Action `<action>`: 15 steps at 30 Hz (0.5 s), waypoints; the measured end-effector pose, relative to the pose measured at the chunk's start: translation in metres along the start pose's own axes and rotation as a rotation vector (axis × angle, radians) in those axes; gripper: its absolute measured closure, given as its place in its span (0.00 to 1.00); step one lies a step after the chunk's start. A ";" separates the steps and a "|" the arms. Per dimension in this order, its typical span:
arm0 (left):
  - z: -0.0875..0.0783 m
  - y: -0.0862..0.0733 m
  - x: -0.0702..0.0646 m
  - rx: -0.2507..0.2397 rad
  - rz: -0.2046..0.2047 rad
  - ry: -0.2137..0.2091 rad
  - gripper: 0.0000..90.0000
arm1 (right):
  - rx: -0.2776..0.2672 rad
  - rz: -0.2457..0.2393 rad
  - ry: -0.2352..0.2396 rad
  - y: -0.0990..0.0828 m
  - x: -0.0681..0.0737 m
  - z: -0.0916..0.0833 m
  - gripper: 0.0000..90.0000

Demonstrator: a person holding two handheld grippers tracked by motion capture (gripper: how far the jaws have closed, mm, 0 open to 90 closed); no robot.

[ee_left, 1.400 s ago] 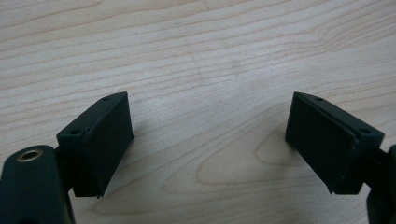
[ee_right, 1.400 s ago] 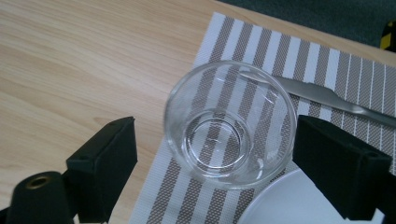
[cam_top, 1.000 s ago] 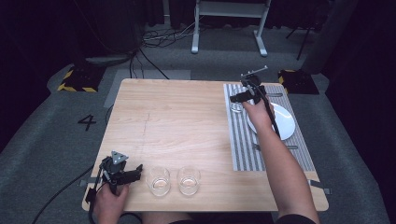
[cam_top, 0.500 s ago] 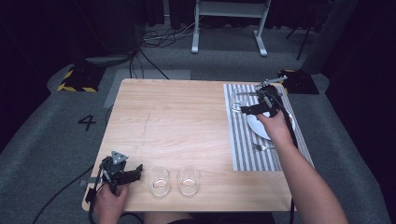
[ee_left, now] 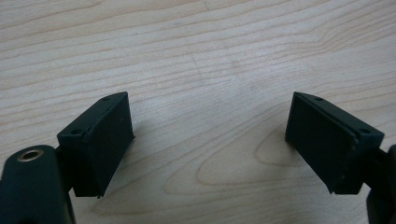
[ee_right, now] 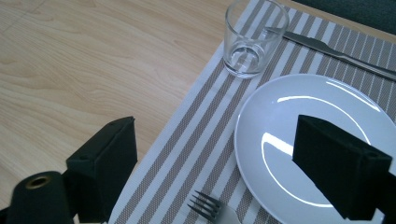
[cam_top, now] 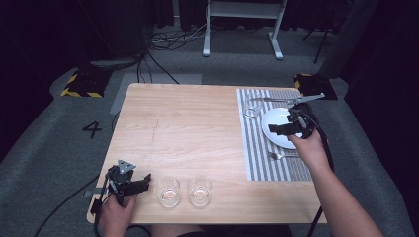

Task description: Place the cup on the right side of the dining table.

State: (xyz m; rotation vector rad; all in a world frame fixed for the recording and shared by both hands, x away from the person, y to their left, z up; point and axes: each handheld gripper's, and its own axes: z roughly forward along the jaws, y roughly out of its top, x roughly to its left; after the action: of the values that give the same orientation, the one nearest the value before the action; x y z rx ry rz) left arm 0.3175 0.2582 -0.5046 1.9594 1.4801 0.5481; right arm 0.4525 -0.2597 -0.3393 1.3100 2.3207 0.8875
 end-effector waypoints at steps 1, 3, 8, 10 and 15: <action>0.000 0.000 0.000 -0.001 -0.001 0.000 0.17 | 0.000 -0.003 -0.002 -0.003 -0.001 -0.002 0.16; 0.000 0.000 0.000 0.000 -0.001 0.000 0.17 | -0.005 -0.005 -0.005 -0.008 -0.003 -0.006 0.16; 0.000 0.000 0.000 0.000 0.000 0.000 0.17 | -0.017 -0.011 -0.007 -0.019 -0.006 -0.014 0.16; 0.000 0.000 0.000 -0.001 -0.001 0.000 0.17 | -0.023 -0.015 -0.018 -0.024 -0.008 -0.017 0.15; 0.000 0.000 0.000 -0.001 0.000 0.000 0.17 | -0.032 -0.007 -0.021 -0.038 -0.013 -0.021 0.15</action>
State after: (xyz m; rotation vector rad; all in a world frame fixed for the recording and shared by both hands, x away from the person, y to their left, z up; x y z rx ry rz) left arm 0.3175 0.2581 -0.5047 1.9586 1.4804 0.5486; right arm 0.4235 -0.2929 -0.3490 1.2915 2.2848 0.9004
